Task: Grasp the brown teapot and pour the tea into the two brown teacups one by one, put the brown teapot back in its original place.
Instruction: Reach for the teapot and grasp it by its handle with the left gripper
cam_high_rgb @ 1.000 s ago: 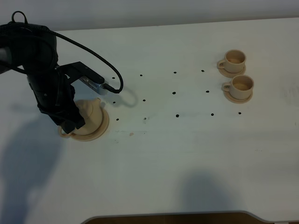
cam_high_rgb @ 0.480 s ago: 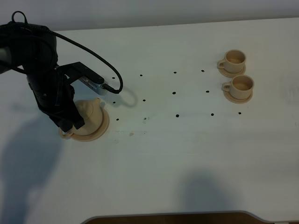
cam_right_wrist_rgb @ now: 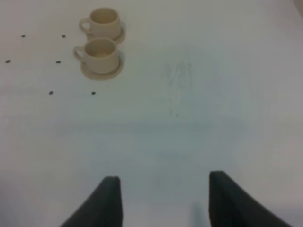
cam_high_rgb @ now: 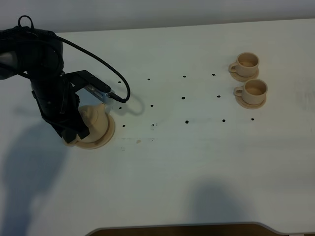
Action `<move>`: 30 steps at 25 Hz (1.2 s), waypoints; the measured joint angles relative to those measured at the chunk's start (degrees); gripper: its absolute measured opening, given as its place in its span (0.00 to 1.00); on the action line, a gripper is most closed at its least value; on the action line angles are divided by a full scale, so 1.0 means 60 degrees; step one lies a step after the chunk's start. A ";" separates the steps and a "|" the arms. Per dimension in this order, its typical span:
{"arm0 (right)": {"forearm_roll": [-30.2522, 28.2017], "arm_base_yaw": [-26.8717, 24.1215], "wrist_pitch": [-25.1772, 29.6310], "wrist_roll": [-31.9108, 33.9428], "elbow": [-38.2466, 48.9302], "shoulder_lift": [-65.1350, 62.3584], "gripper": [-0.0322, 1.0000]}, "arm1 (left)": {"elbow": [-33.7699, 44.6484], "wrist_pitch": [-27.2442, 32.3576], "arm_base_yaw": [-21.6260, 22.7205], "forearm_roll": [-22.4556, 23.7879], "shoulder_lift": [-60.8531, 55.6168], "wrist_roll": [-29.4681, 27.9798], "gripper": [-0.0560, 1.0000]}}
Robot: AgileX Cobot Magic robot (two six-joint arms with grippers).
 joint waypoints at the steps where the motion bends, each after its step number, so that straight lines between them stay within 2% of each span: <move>1: 0.0000 0.0000 0.0000 0.0000 0.0000 0.0000 0.43 | 0.0000 0.0000 0.0000 0.0000 0.0000 0.0000 0.24; 4: 0.0000 0.0000 0.0000 0.0000 0.0000 0.0000 0.43 | 0.0000 0.0000 0.0000 0.0000 0.0000 0.0000 0.25; 11: 0.0000 0.0000 0.0000 0.0000 0.0000 0.0000 0.43 | 0.0000 0.0007 0.0000 -0.0071 0.0000 -0.0052 0.36; 15: 0.0000 0.0000 0.0000 0.0000 0.0000 0.0000 0.43 | -0.0019 0.0043 0.0000 -0.0082 -0.0017 -0.0070 0.39; 24: 0.0000 0.0000 0.0000 0.0000 0.0000 0.0000 0.43 | -0.0139 0.0135 0.0000 -0.0046 -0.0048 -0.0148 0.38; 30: 0.0000 0.0000 0.0000 0.0000 0.0000 0.0000 0.43 | -0.0139 0.0119 0.0000 0.0002 -0.0048 -0.0148 0.29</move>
